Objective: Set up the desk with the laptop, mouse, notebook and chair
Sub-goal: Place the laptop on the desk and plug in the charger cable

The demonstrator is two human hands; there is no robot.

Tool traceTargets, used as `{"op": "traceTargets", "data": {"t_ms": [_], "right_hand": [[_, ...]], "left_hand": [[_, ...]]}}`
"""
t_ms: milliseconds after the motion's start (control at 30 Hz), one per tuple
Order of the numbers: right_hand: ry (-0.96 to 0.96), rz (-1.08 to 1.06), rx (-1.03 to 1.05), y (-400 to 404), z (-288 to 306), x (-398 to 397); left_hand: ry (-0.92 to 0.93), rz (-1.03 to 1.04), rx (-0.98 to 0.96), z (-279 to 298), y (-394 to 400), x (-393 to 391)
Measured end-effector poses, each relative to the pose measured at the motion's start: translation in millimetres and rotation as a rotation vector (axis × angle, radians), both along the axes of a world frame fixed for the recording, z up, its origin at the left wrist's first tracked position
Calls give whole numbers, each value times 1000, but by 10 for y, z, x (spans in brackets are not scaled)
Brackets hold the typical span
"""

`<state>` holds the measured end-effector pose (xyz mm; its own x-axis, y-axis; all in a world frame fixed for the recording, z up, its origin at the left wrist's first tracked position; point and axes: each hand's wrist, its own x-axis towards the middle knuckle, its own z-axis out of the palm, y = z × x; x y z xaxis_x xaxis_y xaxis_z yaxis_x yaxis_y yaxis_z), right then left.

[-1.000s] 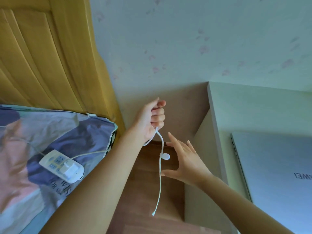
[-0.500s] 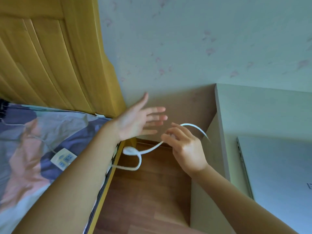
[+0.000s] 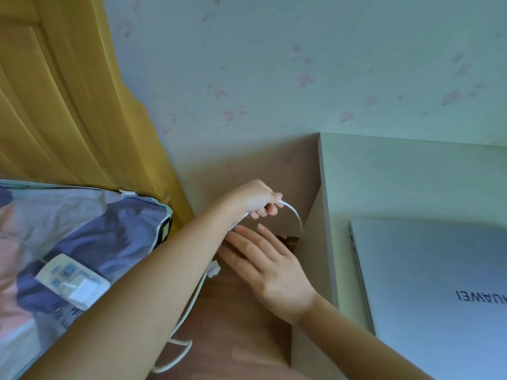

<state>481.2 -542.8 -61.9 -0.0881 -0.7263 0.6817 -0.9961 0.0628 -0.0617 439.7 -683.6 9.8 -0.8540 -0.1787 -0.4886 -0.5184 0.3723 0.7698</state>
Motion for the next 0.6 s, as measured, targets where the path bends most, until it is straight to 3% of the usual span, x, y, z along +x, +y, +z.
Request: {"op": "traceTargets", "data": {"t_ms": [100,233,367,533,600], "right_hand": [[-90,-340,19,244,-59,-368],[-155,-628,197,427,-158,-652],[-41,-631,153,488,-231,-775],[126,-521,104,498,-147,-793],[180,-477,51,460,-91,-763]], "left_hand": [[71,-46,41,-268,-291,110],[-37,-247,91,-299,-605,341],[-135,-367,183,-342,-743,470],[-266,-321,302,-367,-571,417],[-223,-283,313,-347,-319,293]]}}
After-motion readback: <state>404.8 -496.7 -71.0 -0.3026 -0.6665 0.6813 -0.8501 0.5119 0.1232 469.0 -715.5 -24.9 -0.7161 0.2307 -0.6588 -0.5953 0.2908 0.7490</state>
